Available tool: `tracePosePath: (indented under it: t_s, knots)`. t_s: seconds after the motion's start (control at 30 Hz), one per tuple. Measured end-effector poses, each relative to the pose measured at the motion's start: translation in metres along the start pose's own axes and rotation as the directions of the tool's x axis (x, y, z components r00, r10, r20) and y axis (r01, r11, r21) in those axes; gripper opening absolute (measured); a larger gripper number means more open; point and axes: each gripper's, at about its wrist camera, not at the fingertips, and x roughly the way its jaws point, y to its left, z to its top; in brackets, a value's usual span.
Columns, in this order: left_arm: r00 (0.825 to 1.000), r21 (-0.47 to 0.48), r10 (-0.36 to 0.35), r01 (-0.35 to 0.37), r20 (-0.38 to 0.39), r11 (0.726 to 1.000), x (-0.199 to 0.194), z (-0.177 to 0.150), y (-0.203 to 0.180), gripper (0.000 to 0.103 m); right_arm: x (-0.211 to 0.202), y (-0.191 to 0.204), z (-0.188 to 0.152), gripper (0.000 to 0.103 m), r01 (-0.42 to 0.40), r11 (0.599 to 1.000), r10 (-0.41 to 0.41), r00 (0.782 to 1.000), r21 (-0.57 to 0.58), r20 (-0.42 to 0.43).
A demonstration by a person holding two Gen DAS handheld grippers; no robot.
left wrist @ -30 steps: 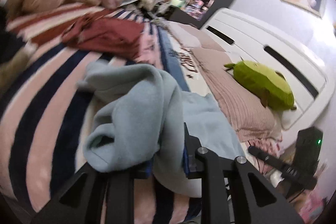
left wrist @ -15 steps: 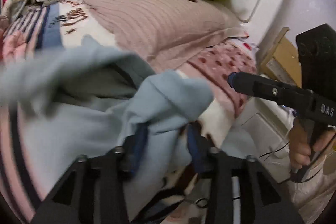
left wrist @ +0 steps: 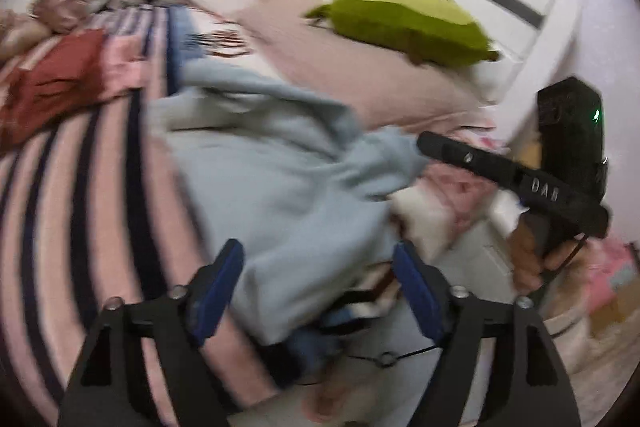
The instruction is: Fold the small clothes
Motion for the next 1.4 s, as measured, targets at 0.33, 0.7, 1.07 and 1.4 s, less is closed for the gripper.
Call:
tracePosePath:
  t_s: [0.33, 0.7, 1.07, 1.4]
  knots:
    - [0.998, -0.122, -0.066, 0.064, -0.010, 0.990, 0.017, -0.020, 0.033, 0.077, 0.020, -0.010, -0.039, 0.007, 0.005, 1.000, -0.004, 0.985, 0.003, -0.171]
    - [0.990, -0.190, -0.063, 0.086, 0.124, 0.978, -0.019, -0.011, 0.078, 0.077, -0.012, 0.015, 0.020, 0.053, 0.003, 0.991, -0.025, 0.987, -0.136, -0.156]
    - [0.983, -0.223, -0.032, 0.073, 0.182, 0.972, -0.028, -0.008, 0.101, 0.077, 0.160, 0.062, 0.067, 0.070, 0.077, 0.902, -0.226, 0.922, -0.424, -0.313]
    - [0.987, -0.208, -0.114, 0.136, 0.116, 0.969, 0.002, -0.007, 0.094, 0.077, 0.146, -0.032, 0.098, 0.032, 0.400, 0.868, -0.466, 0.861, -0.293, -0.203]
